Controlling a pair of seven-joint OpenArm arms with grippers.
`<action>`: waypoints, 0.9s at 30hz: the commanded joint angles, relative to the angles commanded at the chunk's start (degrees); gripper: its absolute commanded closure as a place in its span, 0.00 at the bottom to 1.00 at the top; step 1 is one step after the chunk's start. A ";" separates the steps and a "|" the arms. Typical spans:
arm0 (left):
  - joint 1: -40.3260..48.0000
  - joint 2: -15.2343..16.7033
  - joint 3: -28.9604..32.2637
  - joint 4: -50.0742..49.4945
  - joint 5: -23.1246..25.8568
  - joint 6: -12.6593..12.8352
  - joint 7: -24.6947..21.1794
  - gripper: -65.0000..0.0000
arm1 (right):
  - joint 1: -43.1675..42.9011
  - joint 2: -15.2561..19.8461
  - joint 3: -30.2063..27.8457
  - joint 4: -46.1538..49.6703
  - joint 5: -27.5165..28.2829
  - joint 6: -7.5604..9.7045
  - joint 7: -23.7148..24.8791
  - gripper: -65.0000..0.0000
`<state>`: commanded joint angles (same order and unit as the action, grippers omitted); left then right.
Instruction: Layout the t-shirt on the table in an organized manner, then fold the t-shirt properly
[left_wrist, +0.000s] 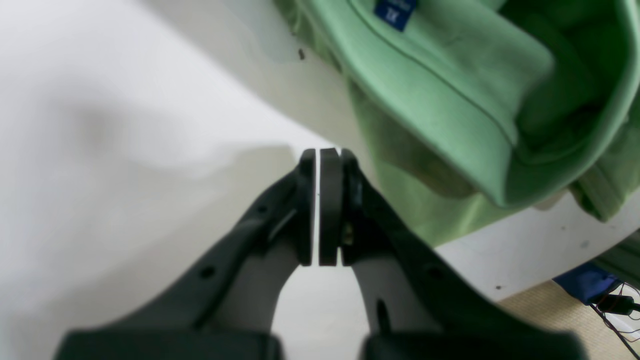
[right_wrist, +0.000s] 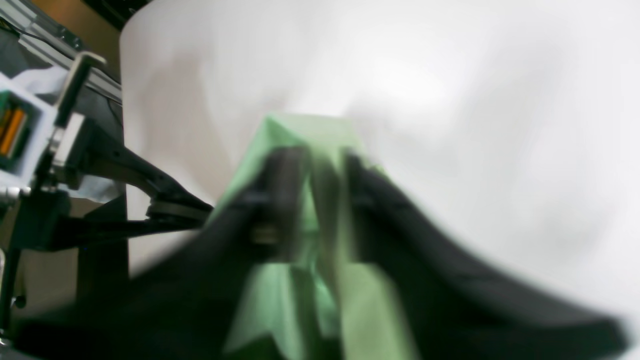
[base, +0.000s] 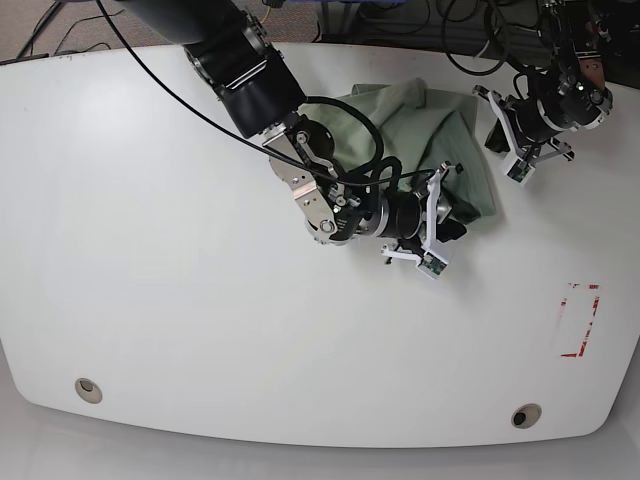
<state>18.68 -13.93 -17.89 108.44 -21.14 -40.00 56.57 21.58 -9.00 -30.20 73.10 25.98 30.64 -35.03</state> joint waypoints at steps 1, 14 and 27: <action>-0.09 0.00 0.00 0.09 -0.09 0.00 0.00 1.00 | 0.00 0.00 0.00 0.88 0.09 -1.41 0.00 0.35; -0.79 -1.05 -2.11 5.89 -0.26 0.00 1.05 1.00 | 0.09 4.82 0.35 13.98 0.26 -4.48 -4.40 0.17; -0.70 -0.70 3.78 5.89 -17.85 0.00 8.53 1.00 | -2.02 15.55 0.44 13.45 0.26 -4.13 -4.66 0.46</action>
<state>17.98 -14.64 -14.11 114.33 -38.99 -40.00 65.10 19.56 6.55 -29.76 86.55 26.24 26.51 -39.69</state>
